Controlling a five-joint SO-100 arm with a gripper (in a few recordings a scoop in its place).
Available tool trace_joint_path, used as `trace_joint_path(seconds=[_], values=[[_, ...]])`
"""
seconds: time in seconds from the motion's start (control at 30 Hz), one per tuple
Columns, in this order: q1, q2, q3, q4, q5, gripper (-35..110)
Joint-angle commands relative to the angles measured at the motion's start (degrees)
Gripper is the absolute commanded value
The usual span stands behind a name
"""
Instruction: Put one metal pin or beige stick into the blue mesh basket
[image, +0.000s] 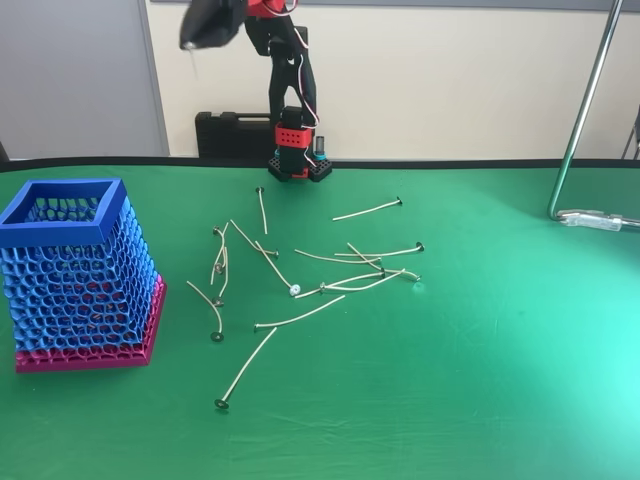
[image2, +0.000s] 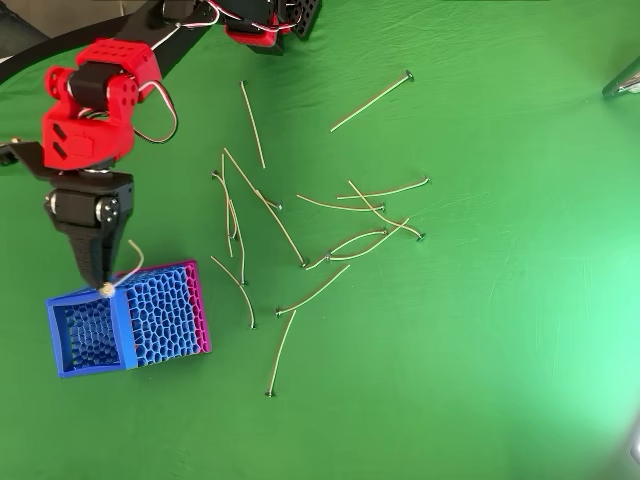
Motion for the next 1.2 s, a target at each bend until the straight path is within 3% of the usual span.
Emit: trace_joint_path(seconds=[0.0, 0.6, 1.17], values=[[2.2, -1.8, -5.4, -3.7, -2.4, 0], [9.9, -19.2, -16.5, -17.3, -10.0, 0], [8.6, -29.0, -21.5, -30.8, -14.2, 0]])
